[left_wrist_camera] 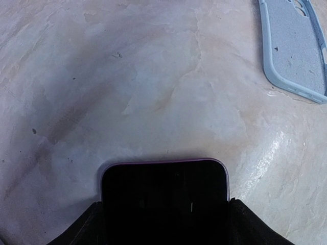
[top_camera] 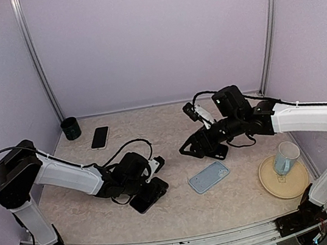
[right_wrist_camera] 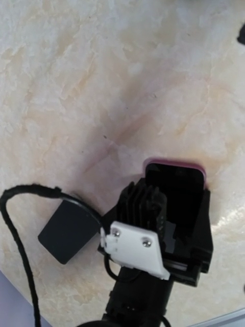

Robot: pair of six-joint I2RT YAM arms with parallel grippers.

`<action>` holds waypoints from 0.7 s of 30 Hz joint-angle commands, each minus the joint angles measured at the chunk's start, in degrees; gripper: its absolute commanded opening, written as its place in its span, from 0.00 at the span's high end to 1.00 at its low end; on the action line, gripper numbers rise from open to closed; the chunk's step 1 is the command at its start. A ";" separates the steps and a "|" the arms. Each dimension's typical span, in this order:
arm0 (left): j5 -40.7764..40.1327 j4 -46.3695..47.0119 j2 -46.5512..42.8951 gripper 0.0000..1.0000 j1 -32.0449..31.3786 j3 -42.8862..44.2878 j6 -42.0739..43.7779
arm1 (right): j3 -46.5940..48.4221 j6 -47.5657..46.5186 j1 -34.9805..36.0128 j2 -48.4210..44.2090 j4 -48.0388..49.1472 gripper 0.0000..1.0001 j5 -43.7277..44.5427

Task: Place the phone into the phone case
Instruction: Pick up the phone from the center of the board.

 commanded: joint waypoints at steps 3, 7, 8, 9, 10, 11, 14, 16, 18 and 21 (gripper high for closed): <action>-1.18 -1.98 -0.36 0.43 -1.08 -3.17 -1.05 | 0.17 2.14 0.14 2.61 0.76 0.00 -2.72; -2.90 0.07 -2.38 0.46 -2.04 -3.73 -0.82 | 0.36 3.79 0.14 3.97 0.32 0.00 -4.16; -3.24 0.57 -2.98 0.47 -2.23 -3.95 -0.73 | 0.45 4.13 0.14 4.22 0.24 0.00 -4.58; -3.65 1.06 -3.48 0.47 -2.36 -4.08 -0.69 | 0.50 4.42 0.07 4.61 0.24 0.00 -5.01; -3.86 1.42 -4.31 0.47 -2.38 -4.14 -0.56 | 0.46 4.78 0.06 4.86 0.23 0.00 -5.43; -3.99 1.82 -4.76 0.48 -2.51 -4.18 -0.41 | 0.41 5.12 0.05 5.10 0.32 0.00 -5.84; -4.33 3.00 -6.52 0.49 -2.65 -4.35 0.26 | 0.13 6.47 -0.07 6.16 1.21 0.00 -7.24; -4.48 3.47 -7.48 0.50 -2.78 -4.36 0.53 | -0.02 7.45 -0.12 7.07 2.06 0.00 -8.52; -4.64 4.12 -8.63 0.50 -3.02 -4.40 0.67 | -0.34 8.48 -0.12 7.93 3.05 0.01 -9.88; -4.97 5.40 -10.60 0.51 -3.67 -4.77 1.07 | -1.05 10.41 -0.12 9.01 5.55 0.01 -11.72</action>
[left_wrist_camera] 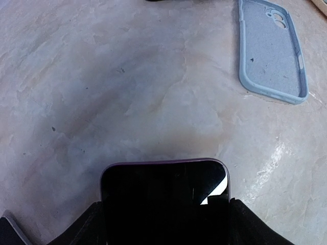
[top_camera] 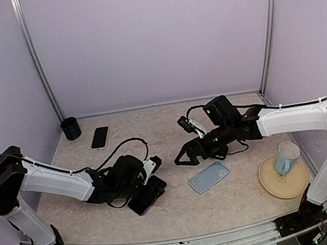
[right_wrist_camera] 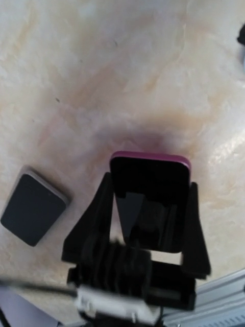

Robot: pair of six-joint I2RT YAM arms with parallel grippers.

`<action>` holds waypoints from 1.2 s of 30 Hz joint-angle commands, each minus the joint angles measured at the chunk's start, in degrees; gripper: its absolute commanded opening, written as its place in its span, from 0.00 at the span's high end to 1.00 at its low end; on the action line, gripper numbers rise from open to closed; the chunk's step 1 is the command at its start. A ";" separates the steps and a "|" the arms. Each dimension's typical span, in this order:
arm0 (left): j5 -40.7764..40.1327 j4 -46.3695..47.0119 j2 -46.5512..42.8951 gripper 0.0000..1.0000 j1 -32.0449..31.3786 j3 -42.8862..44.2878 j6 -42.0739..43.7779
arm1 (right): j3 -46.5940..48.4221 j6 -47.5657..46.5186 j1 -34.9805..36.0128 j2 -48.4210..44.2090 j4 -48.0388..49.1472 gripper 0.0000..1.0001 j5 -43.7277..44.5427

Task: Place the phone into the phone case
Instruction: Pick up the phone from the center of the board, then pass from the left arm to the right

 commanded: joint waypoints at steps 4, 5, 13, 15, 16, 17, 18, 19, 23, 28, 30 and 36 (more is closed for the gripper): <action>-1.71 4.84 -5.73 0.51 -2.11 -0.85 1.60 | -0.77 4.77 -0.12 3.66 5.16 0.03 -5.23; -1.87 5.27 -5.99 0.51 -2.39 -1.04 1.53 | -0.71 5.19 -0.17 4.11 5.54 0.04 -5.68; -3.02 9.37 -7.19 0.51 -5.07 -2.34 1.66 | 0.27 8.49 -0.12 8.16 8.38 0.13 -10.33; -4.15 9.85 -7.22 0.51 -6.03 -2.25 2.06 | 0.42 9.04 -0.12 9.12 8.95 0.15 -11.69; -4.76 10.15 -7.15 0.51 -6.56 -2.17 2.27 | 0.66 9.20 -0.12 9.64 9.20 0.16 -12.33; -5.18 10.39 -7.14 0.51 -7.09 -2.17 2.57 | 0.87 9.28 -0.07 10.34 9.27 0.18 -12.95; -5.55 10.75 -7.07 0.51 -7.60 -2.16 2.81 | 1.08 9.26 0.05 10.83 9.21 0.18 -13.53; -5.87 11.10 -7.08 0.51 -7.92 -2.16 2.98 | 1.26 9.29 0.12 11.27 9.20 0.19 -14.04; -6.59 11.95 -6.93 0.51 -8.68 -1.84 3.37 | 1.57 9.26 0.63 12.77 9.57 0.21 -15.63; -7.45 12.71 -6.46 0.51 -9.61 -1.40 4.10 | 2.78 9.04 1.56 14.52 9.17 0.25 -17.57; -7.81 12.72 -6.26 0.51 -9.99 -1.06 4.44 | 3.33 8.94 1.85 15.25 9.09 0.27 -18.58; -9.52 12.54 -5.10 0.51 -11.38 0.06 5.47 | 4.78 8.71 2.64 17.40 8.20 0.33 -20.35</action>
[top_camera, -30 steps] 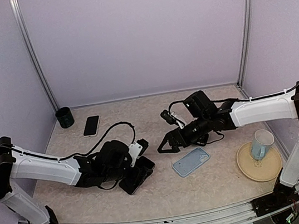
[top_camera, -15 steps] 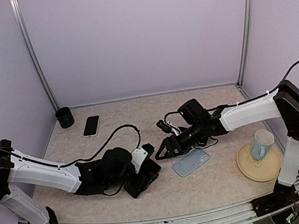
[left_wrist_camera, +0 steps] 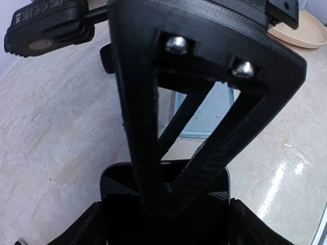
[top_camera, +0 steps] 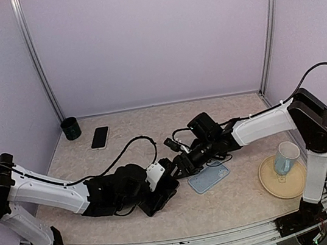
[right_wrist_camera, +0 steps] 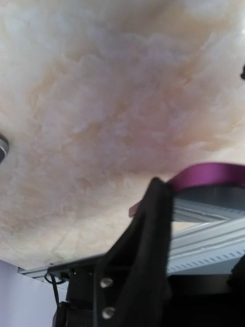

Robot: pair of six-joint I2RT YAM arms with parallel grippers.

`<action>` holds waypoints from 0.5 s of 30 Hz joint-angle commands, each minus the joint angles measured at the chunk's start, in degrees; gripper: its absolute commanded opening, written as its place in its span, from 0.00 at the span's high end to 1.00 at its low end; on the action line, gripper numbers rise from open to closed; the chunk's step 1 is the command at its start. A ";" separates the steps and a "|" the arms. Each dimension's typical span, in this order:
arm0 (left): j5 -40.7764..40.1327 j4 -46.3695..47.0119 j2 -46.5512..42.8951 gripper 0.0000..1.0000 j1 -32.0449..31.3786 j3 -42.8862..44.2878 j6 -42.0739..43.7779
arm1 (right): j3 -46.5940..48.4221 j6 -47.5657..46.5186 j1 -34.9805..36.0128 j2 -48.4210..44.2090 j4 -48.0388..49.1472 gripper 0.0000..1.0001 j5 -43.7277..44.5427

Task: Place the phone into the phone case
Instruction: Pass from the left arm to the right

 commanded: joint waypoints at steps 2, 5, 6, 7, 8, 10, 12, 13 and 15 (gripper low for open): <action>-3.11 3.11 0.61 0.51 -1.56 2.56 1.52 | 2.31 -0.14 1.16 2.39 -0.37 0.36 -2.74; -4.20 2.79 1.18 0.50 -2.10 3.11 2.18 | 2.66 -0.10 1.46 2.98 -0.76 0.39 -3.21; -4.50 2.75 1.41 0.50 -2.35 3.31 3.01 | 2.74 -0.10 1.66 3.31 -0.76 0.40 -3.66; -5.00 2.64 1.78 0.50 -2.61 3.54 3.35 | 2.83 -0.02 1.82 3.55 -0.71 0.41 -4.21; -5.48 2.58 2.01 0.50 -2.93 3.77 3.77 | 2.97 0.05 2.00 3.84 -0.60 0.43 -4.64; -5.88 2.57 2.46 0.50 -3.25 4.09 4.07 | 3.23 0.08 2.42 4.21 -0.62 0.47 -5.46; -5.91 2.57 2.89 0.50 -3.46 4.36 4.25 | 3.52 0.07 2.65 4.47 -0.66 0.51 -6.39; -5.98 2.62 3.02 0.50 -3.56 4.45 4.33 | 3.44 0.08 2.72 4.49 -0.60 0.55 -6.60; -6.36 2.66 3.27 0.50 -3.79 4.48 4.56 | 3.23 0.23 2.76 4.43 -0.47 0.64 -7.08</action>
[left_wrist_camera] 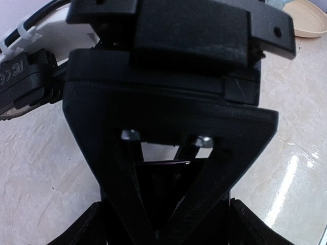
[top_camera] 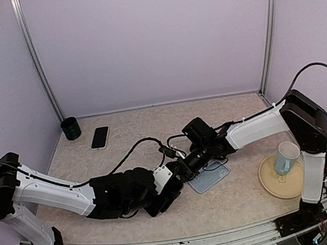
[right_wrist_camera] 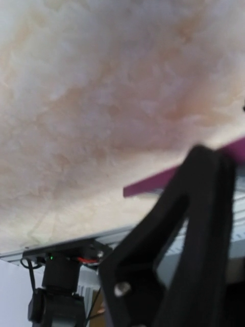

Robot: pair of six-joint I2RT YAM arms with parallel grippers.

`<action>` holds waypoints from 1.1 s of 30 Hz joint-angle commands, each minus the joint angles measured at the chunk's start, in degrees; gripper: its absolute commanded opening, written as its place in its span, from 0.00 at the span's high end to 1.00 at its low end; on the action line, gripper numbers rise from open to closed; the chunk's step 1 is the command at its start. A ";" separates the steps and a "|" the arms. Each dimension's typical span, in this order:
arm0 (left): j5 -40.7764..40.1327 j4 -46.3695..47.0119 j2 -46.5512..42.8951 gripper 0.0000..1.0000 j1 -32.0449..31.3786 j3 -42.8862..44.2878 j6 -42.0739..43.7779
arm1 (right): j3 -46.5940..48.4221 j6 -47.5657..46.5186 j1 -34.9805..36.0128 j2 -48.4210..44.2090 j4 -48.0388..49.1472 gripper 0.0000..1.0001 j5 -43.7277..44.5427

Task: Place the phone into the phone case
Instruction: Pass from the left arm to the right

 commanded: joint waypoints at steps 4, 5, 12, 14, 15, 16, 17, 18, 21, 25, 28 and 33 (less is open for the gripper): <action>-2.70 2.65 0.87 0.50 -1.11 2.16 1.82 | 0.86 0.57 0.86 1.22 0.13 0.81 -4.62; -2.78 2.64 0.87 0.50 -1.13 2.14 1.87 | 0.80 0.69 0.86 1.42 0.26 0.85 -5.53; -3.80 2.82 0.50 0.45 -1.63 1.77 2.10 | 0.50 1.55 0.82 1.46 1.81 1.00 -6.87; -4.67 2.90 0.43 0.38 -1.97 1.54 1.96 | 0.54 1.84 0.86 1.15 2.43 1.00 -7.11; -5.07 2.90 0.43 0.32 -2.12 1.42 1.93 | 0.51 1.94 0.86 0.97 2.58 1.00 -7.04; -5.36 2.89 0.26 0.28 -2.24 1.31 1.79 | 0.62 1.95 0.86 0.71 2.68 1.00 -7.04; -5.65 2.90 0.15 0.24 -2.35 1.14 1.69 | 0.71 1.95 0.86 0.46 2.69 1.00 -6.99; -5.78 3.09 -0.11 0.21 -2.36 0.85 1.59 | 0.82 1.95 0.86 0.21 2.69 1.00 -6.96; -6.07 4.12 -1.69 0.09 -2.45 -0.57 1.01 | 1.28 1.41 0.70 -1.07 2.40 1.00 -6.73; -6.78 4.61 -4.71 0.01 -2.45 -1.64 0.17 | 1.55 0.47 0.06 -3.52 1.36 1.00 -5.94; -8.16 4.13 -7.49 0.01 -2.45 -1.86 -0.83 | 1.36 -0.81 -0.64 -6.40 0.46 1.00 -4.59; -15.05 4.50 -13.26 0.01 -2.45 -2.20 -5.99 | 0.99 -4.48 -1.84 -11.63 -3.07 1.00 0.00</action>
